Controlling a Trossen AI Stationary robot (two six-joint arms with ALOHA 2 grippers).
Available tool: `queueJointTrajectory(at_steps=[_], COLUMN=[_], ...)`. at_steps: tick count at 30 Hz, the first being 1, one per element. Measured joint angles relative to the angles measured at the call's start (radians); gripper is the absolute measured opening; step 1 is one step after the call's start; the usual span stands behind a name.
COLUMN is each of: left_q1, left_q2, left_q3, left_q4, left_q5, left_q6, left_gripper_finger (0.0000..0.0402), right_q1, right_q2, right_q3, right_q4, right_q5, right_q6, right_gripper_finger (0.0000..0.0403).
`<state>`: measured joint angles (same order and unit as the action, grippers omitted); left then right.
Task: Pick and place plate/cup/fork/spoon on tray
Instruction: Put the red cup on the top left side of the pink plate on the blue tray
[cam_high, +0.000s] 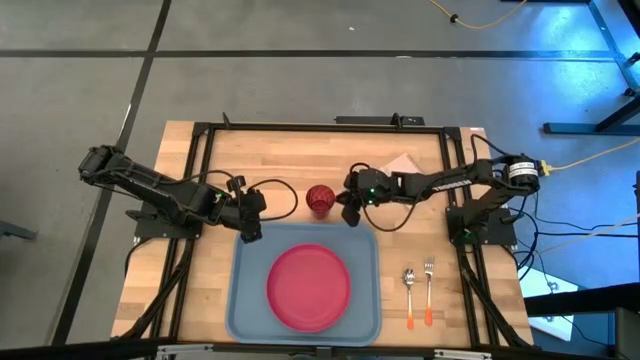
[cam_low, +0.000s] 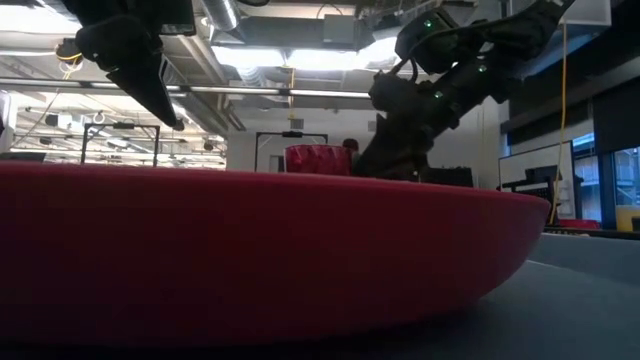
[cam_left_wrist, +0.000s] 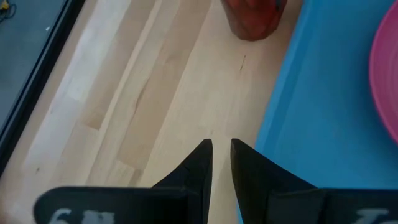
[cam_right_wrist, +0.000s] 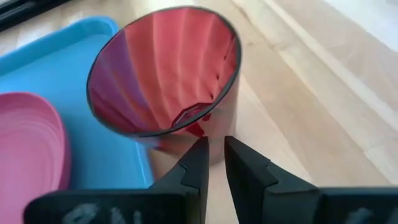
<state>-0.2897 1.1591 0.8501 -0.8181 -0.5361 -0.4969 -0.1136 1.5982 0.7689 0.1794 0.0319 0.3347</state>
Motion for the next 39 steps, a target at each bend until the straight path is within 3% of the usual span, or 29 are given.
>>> queueJointTrajectory(at_steps=[6, 10, 14, 20, 24, 27, 30, 34, 39], left_q1=[0.001, 0.002, 0.009, 0.02, 0.031, 0.048, 0.073, 0.131, 0.226], left_q2=[0.0, 0.0, 0.0, 0.0, 0.0, 0.0, 0.006, 0.053, 0.163], left_q3=[0.0, 0.0, 0.0, 0.001, 0.001, 0.001, 0.001, 0.001, 0.009], left_q4=[0.019, 0.116, 0.277, 0.477, 0.507, 0.51, 0.546, 0.648, 0.863], left_q5=[-0.015, -0.126, -0.195, -0.183, -0.178, -0.179, -0.174, -0.059, 0.23], left_q6=[0.0, 0.004, 0.106, 0.313, 0.349, 0.351, 0.351, 0.404, 0.546], left_gripper_finger=[0.005, 0.005, 0.0051, 0.0051, 0.0051, 0.0051, 0.0051, 0.0051, 0.0052], right_q1=[-0.025, -0.046, -0.071, -0.087, -0.07, -0.043, -0.007, 0.04, 0.063], right_q2=[0.0, -0.006, -0.047, -0.238, -0.417, -0.525, -0.608, -0.694, -0.773], right_q3=[0.0, 0.0, 0.0, -0.001, -0.001, -0.003, -0.047, -0.161, -0.271], right_q4=[0.08, 0.095, 0.041, -0.174, -0.447, -0.678, -0.788, -0.743, -0.629], right_q5=[0.033, 0.07, 0.135, 0.315, 0.271, 0.247, 0.258, 0.292, 0.299], right_q6=[-0.05, -0.11, -0.162, -0.241, -0.227, -0.129, -0.007, 0.087, 0.152], right_gripper_finger=[0.0057, 0.0057, 0.0057, 0.0057, 0.0057, 0.0057, 0.0057, 0.0057, 0.0057])
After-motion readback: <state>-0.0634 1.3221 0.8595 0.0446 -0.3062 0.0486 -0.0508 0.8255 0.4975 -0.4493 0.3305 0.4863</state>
